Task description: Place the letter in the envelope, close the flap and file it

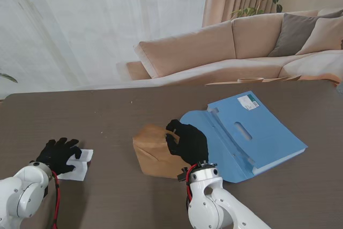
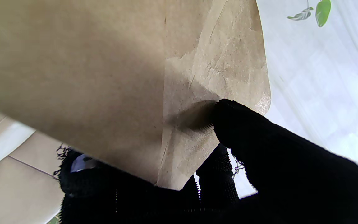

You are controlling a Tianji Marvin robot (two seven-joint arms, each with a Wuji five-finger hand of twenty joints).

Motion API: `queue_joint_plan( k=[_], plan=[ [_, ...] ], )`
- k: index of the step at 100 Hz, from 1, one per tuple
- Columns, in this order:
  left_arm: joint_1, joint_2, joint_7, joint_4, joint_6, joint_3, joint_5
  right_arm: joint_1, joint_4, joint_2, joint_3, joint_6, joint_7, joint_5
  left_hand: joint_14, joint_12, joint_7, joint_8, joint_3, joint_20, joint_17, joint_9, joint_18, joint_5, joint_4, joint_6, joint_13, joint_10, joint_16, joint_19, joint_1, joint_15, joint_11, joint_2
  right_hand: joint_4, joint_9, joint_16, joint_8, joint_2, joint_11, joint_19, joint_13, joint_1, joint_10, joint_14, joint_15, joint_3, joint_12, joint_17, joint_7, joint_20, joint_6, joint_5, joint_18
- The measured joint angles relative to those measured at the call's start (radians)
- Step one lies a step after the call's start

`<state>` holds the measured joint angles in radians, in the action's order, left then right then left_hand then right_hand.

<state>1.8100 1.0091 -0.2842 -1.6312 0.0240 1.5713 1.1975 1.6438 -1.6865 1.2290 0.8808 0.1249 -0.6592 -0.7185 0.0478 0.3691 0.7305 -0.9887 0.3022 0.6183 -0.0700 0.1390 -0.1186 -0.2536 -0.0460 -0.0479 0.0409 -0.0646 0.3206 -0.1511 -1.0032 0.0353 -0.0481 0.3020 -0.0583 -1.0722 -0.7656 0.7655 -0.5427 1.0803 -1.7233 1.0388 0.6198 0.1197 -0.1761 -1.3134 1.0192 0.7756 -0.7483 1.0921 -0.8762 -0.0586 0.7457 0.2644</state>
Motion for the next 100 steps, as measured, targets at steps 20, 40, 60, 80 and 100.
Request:
queue_joint_plan(
  k=[20, 40, 60, 80, 100],
  plan=[
    [-0.001, 0.001, 0.015, 0.005, 0.001, -0.003, -0.024, 0.0, 0.001, 0.0, 0.0, 0.0, -0.001, 0.0, 0.0, 0.04, 0.158, -0.143, -0.094, 0.051, -0.006, 0.064, 0.002, -0.081, -0.031, 0.034, 0.0, 0.007, 0.099, -0.023, -0.127, 0.021, -0.131, -0.011, 0.0, 0.0, 0.0, 0.0, 0.0, 0.0, 0.0, 0.0, 0.0, 0.0, 0.0, 0.0, 0.0, 0.002, 0.0, 0.0, -0.009, 0.0, 0.0, 0.0],
    [0.005, 0.007, 0.053, 0.018, 0.008, 0.005, -0.077, 0.001, 0.001, 0.0, 0.001, 0.0, -0.001, 0.0, 0.022, 0.065, 0.17, -0.155, -0.117, 0.053, 0.014, 0.166, -0.017, -0.091, -0.007, 0.04, 0.04, 0.041, 0.129, -0.035, -0.203, 0.061, -0.23, -0.019, 0.0, 0.0, -0.001, 0.001, 0.0, 0.0, 0.0, 0.0, 0.0, 0.0, 0.0, -0.001, 0.0, 0.003, 0.0, 0.0, -0.01, 0.0, 0.0, 0.0],
    [0.032, 0.017, 0.118, 0.022, 0.068, 0.039, -0.112, 0.001, 0.001, 0.0, 0.001, 0.0, -0.001, 0.0, 0.083, 0.075, 0.173, -0.166, -0.098, 0.088, 0.102, 0.401, -0.09, -0.133, 0.004, 0.036, 0.207, 0.118, 0.165, -0.073, -0.213, 0.115, -0.289, -0.019, 0.0, 0.0, -0.001, 0.001, 0.0, 0.0, 0.0, 0.0, 0.0, 0.0, 0.0, -0.001, 0.0, 0.003, 0.0, 0.0, -0.01, 0.0, 0.0, 0.0],
    [0.06, 0.024, 0.146, -0.001, 0.096, 0.067, -0.149, 0.001, 0.001, 0.001, 0.001, 0.0, -0.004, 0.0, 0.13, 0.238, 0.172, -0.17, -0.064, 0.139, 0.186, 0.649, -0.132, -0.154, 0.004, 0.026, 0.364, 0.16, 0.21, -0.111, -0.213, 0.215, -0.288, -0.015, 0.0, 0.0, -0.003, 0.001, 0.0, 0.0, -0.001, 0.0, 0.0, 0.0, 0.0, -0.002, 0.0, 0.003, 0.0, 0.0, -0.011, 0.0, -0.001, 0.0],
    [0.083, 0.03, 0.154, -0.031, 0.13, 0.098, -0.186, 0.001, 0.0, 0.001, 0.001, 0.0, -0.004, 0.0, 0.154, 0.352, 0.167, -0.143, -0.063, 0.166, 0.235, 0.827, -0.146, -0.184, 0.004, 0.028, 0.488, 0.173, 0.274, -0.189, -0.213, 0.367, -0.247, 0.002, 0.0, 0.0, -0.009, 0.001, 0.0, 0.0, -0.001, 0.0, -0.001, 0.0, 0.0, -0.006, 0.008, 0.004, 0.0, 0.0, -0.011, 0.0, -0.001, 0.0]
  ],
)
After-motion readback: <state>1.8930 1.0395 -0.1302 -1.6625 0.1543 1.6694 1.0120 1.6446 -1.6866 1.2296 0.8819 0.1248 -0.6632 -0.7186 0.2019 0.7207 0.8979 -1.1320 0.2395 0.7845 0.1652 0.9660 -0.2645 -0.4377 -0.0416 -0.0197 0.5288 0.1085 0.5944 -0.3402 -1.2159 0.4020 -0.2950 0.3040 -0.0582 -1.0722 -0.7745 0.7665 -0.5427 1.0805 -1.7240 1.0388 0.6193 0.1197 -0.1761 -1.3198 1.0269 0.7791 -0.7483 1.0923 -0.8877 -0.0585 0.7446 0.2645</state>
